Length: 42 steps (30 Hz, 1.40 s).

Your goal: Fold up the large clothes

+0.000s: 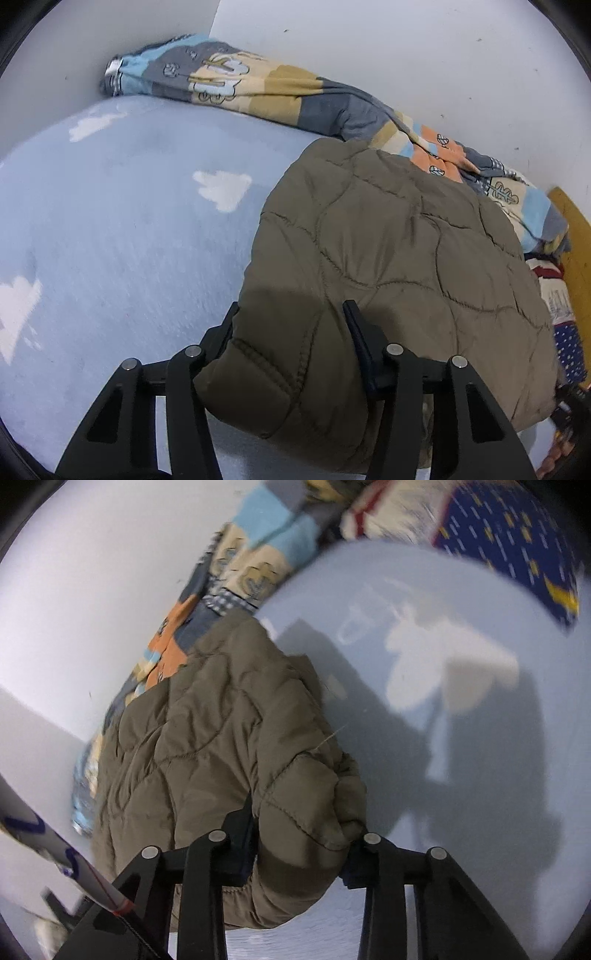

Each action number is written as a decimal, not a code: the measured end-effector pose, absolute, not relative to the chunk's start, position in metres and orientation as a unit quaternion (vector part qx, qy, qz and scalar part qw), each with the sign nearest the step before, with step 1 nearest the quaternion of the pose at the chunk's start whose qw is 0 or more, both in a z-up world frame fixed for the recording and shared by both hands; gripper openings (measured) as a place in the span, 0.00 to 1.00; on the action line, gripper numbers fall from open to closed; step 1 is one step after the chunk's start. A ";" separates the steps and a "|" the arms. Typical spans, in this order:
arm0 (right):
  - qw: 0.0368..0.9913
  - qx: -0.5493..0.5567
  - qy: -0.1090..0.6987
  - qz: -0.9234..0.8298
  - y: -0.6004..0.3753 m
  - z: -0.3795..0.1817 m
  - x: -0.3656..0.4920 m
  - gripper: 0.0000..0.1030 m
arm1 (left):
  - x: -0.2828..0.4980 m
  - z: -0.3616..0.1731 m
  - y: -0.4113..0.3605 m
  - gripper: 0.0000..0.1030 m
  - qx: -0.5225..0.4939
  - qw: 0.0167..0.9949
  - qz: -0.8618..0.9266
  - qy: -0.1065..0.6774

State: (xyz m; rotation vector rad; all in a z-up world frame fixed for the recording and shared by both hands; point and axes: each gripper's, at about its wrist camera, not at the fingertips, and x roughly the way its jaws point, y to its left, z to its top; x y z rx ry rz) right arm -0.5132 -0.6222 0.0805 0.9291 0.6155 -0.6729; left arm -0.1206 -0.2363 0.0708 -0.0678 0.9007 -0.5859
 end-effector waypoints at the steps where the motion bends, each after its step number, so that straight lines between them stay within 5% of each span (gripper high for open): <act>1: 0.805 0.403 0.296 -0.319 -0.618 0.087 -0.509 0.33 | -0.122 0.074 -0.237 0.49 -0.028 0.861 -0.280 0.424; 15: 0.865 0.221 0.299 -0.336 -0.579 0.147 -0.487 0.29 | -0.134 0.124 -0.240 0.43 -0.031 0.875 -0.315 0.365; 42: 0.889 0.216 0.275 -0.295 -0.528 0.198 -0.544 0.29 | -0.186 0.158 -0.178 0.43 -0.057 0.864 -0.341 0.367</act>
